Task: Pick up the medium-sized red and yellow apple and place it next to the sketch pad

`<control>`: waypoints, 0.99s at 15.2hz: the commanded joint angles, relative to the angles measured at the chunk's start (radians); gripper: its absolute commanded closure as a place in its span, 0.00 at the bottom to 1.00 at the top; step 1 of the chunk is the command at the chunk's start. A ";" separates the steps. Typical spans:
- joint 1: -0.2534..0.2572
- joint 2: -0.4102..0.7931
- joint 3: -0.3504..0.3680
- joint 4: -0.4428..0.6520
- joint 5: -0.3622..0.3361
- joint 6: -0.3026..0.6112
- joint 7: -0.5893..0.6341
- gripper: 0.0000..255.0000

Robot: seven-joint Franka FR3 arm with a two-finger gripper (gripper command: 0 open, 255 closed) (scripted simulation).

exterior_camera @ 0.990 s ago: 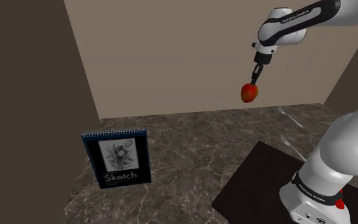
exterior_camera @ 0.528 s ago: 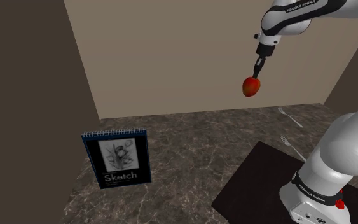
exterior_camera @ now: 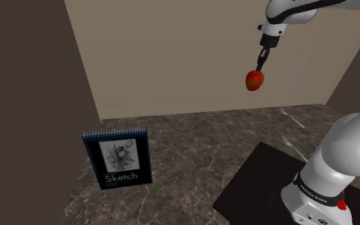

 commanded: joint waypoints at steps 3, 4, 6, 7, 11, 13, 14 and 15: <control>0.002 0.001 0.004 0.058 0.004 -0.058 -0.002 1.00; 0.003 0.002 0.005 0.072 0.004 -0.071 -0.002 1.00; 0.004 0.004 0.007 0.101 0.006 -0.098 -0.003 1.00; 0.005 0.005 0.008 0.115 0.007 -0.111 -0.004 1.00; 0.008 0.012 0.010 0.176 0.012 -0.165 -0.007 1.00; 0.009 0.018 0.011 0.207 0.015 -0.191 -0.009 1.00; 0.010 0.021 0.012 0.224 0.017 -0.205 -0.010 1.00; 0.011 0.024 0.012 0.240 0.018 -0.218 -0.011 1.00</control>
